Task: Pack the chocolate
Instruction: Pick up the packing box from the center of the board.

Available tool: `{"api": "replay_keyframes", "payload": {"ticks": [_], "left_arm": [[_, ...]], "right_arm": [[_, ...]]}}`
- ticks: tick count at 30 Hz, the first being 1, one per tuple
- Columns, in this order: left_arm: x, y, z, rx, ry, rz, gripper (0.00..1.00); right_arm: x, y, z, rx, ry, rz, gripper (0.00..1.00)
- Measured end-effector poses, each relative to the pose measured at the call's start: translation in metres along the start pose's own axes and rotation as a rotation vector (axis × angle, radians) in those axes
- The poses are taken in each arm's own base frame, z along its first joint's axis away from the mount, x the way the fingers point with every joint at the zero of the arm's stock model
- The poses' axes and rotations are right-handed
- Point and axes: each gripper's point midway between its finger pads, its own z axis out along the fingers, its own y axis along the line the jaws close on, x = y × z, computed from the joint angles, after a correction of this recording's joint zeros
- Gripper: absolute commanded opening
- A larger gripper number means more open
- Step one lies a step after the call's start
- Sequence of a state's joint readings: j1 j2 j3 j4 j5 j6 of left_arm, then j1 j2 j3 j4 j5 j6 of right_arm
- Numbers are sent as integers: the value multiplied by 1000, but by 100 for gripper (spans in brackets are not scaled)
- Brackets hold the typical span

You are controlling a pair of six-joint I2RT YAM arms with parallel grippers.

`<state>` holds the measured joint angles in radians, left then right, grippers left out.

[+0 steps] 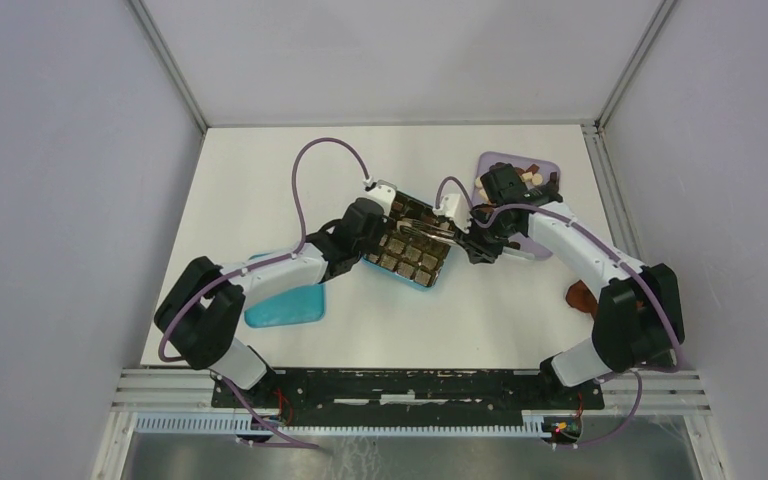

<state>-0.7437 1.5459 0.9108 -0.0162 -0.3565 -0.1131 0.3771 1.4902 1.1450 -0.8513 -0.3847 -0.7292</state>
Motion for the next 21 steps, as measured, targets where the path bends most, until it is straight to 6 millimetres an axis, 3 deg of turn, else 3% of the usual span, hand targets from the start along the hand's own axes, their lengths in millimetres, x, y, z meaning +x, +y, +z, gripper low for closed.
{"api": "replay_keyframes", "payload": {"ticks": [3, 11, 21], "left_arm": [[0, 0, 0, 2, 0, -1, 2], [3, 0, 3, 12, 12, -4, 2], [4, 0, 4, 15, 18, -21, 2]], "right_arm": [[5, -4, 7, 5, 29, 18, 7], [10, -7, 16, 9, 58, 46, 29], [8, -7, 16, 10, 56, 49, 38]]}}
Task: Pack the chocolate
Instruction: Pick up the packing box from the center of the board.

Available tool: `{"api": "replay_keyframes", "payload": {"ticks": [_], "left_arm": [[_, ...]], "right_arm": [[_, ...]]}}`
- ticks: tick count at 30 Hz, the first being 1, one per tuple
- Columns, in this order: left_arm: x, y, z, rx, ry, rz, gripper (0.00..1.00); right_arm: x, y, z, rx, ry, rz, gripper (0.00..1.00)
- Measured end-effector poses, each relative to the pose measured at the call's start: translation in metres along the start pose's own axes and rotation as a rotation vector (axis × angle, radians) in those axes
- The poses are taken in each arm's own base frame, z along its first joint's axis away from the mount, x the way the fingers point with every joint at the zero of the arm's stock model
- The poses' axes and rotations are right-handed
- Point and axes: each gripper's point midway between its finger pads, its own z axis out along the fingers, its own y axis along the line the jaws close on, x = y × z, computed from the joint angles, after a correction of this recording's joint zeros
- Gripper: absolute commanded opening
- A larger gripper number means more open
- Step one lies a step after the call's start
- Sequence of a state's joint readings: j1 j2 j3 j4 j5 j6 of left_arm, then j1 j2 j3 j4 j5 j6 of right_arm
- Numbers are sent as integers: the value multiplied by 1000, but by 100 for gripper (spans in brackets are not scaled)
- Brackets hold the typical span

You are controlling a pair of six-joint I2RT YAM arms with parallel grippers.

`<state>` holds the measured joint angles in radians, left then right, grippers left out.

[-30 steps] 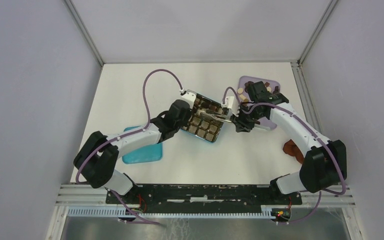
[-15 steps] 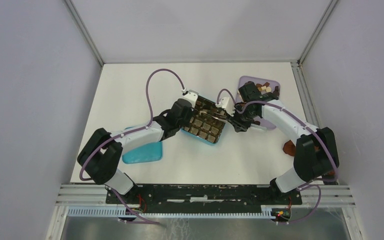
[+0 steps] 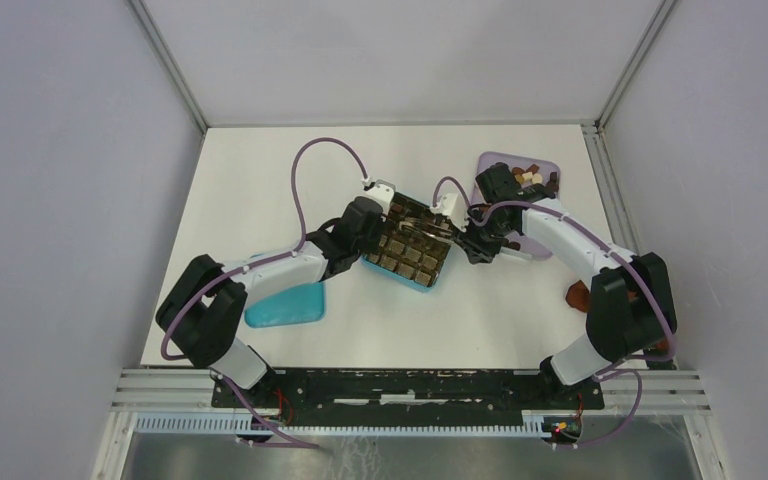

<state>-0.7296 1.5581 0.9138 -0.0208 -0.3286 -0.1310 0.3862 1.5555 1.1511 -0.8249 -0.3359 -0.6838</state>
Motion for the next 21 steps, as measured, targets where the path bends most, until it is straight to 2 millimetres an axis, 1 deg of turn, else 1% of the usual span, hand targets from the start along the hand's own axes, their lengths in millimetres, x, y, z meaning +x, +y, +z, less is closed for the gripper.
{"api": "replay_keyframes", "payload": {"ticks": [2, 5, 12, 14, 18, 21], "left_arm": [[0, 0, 0, 0, 0, -2, 2], [0, 0, 1, 1, 2, -3, 2], [1, -1, 1, 10, 5, -5, 2], [1, -1, 1, 11, 5, -5, 2], [1, -1, 1, 11, 5, -8, 2], [1, -1, 1, 11, 5, -10, 2]], "right_arm": [[-1, 0, 0, 0, -2, 0, 41], [-3, -2, -1, 2, -7, 0, 41], [-5, -1, -2, -2, -11, 0, 38], [-8, 0, -3, -11, -21, 1, 38], [-14, -2, -11, -25, -69, 18, 37], [-8, -14, -27, -10, -124, 79, 38]]}}
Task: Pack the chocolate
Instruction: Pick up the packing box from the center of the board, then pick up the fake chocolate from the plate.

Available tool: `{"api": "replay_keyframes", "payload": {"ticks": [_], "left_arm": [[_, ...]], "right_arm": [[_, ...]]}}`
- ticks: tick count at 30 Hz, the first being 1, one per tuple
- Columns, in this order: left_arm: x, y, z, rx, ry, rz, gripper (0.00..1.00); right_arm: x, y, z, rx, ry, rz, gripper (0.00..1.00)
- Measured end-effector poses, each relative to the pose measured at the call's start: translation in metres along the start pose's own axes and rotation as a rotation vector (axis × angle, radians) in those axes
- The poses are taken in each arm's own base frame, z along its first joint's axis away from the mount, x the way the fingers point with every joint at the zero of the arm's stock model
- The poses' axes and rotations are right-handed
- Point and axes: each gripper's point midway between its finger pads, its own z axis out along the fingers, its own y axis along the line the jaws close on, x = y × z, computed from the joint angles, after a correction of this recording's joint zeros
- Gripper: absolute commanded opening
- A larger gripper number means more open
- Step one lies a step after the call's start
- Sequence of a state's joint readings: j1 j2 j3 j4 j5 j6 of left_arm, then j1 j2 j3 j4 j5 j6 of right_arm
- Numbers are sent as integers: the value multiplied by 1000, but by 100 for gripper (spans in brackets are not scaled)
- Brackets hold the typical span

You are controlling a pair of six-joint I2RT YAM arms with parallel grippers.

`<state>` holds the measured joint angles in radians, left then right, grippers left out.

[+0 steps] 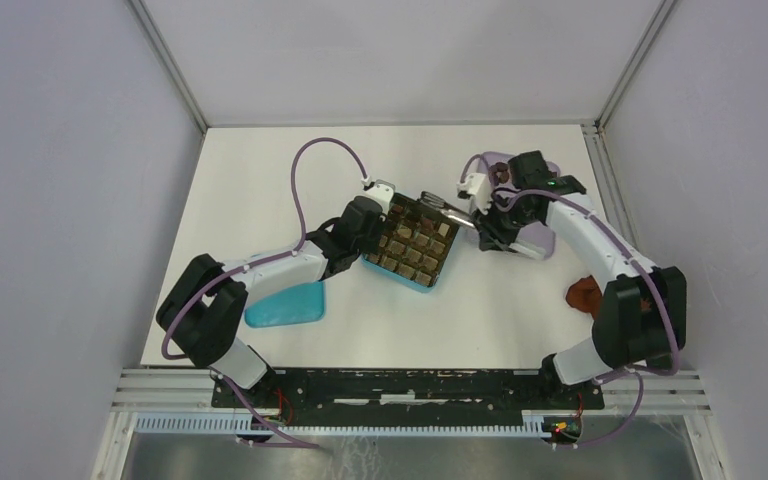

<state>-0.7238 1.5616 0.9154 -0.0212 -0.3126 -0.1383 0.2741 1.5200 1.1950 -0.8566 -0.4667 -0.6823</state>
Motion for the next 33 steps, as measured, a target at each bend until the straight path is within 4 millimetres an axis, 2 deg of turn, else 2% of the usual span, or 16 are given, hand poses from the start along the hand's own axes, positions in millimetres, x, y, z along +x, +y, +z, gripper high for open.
{"api": "replay_keyframes", "payload": {"ticks": [2, 6, 12, 15, 19, 24, 33], "left_arm": [[0, 0, 0, 0, 0, -1, 2], [0, 0, 0, 0, 0, -2, 2], [0, 0, 0, 0, 0, -2, 2], [0, 0, 0, 0, 0, -2, 2], [0, 0, 0, 0, -1, -2, 2], [0, 0, 0, 0, -1, -2, 2], [0, 0, 0, 1, -1, -2, 2]], "right_arm": [[6, -15, -17, 38, -41, 55, 37], [32, -52, -56, 159, -102, 185, 37], [83, -85, -86, 274, -86, 313, 37], [108, -93, -90, 301, -45, 357, 37], [133, -96, -83, 293, 30, 378, 36], [152, -94, -71, 262, 103, 379, 36], [173, -90, -69, 251, 206, 350, 38]]}}
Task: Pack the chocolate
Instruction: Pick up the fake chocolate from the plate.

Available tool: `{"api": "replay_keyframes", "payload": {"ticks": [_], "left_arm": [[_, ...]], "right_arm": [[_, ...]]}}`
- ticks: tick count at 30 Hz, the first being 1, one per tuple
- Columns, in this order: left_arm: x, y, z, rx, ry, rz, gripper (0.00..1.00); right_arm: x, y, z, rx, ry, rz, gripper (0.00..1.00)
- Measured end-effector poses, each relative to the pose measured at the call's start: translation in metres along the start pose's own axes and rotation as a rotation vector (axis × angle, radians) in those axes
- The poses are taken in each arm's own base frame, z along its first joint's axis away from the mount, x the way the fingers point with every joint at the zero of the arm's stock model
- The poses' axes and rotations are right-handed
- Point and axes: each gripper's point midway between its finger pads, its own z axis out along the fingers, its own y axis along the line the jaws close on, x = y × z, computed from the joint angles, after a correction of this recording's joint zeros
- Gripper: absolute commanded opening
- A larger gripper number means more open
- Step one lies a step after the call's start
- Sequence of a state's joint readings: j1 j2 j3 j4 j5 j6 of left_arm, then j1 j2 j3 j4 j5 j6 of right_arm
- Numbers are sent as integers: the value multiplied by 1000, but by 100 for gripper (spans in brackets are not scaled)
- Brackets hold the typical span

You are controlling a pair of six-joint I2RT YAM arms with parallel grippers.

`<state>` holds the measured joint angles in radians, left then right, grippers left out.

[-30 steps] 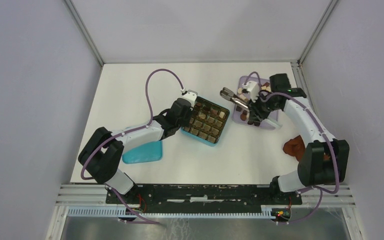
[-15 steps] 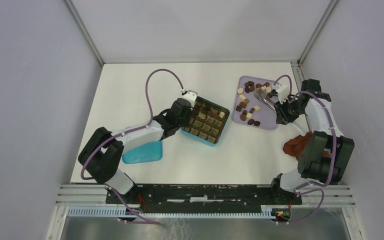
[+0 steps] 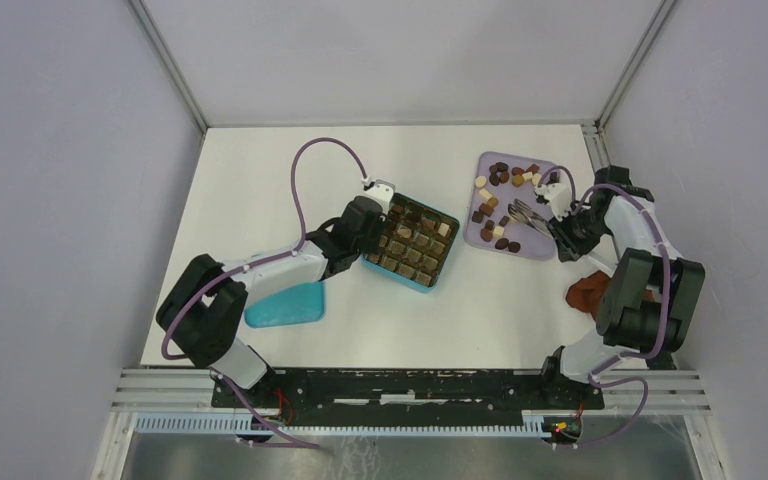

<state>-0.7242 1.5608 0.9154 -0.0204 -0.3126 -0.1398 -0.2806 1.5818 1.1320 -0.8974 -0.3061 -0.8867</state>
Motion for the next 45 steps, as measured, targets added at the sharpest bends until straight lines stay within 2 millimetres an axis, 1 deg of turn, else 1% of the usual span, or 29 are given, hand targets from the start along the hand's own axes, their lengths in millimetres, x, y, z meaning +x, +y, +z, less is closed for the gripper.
{"api": "replay_keyframes", "payload": {"ticks": [9, 19, 23, 35, 39, 45], "left_arm": [[0, 0, 0, 1, 0, 0, 2], [0, 0, 0, 1, 0, 0, 2], [0, 0, 0, 1, 1, 0, 2], [0, 0, 0, 1, 1, 0, 2], [0, 0, 0, 2, 1, 0, 2], [0, 0, 0, 3, 1, 0, 2]], "right_arm": [[18, -6, 9, 6, 89, 8, 41], [25, -6, 21, -20, 119, 27, 44], [26, -8, 26, -27, 124, 35, 44], [19, -19, 32, -16, 115, 49, 44], [17, -21, 34, -13, 113, 47, 42], [12, -23, 35, -12, 110, 38, 30]]}}
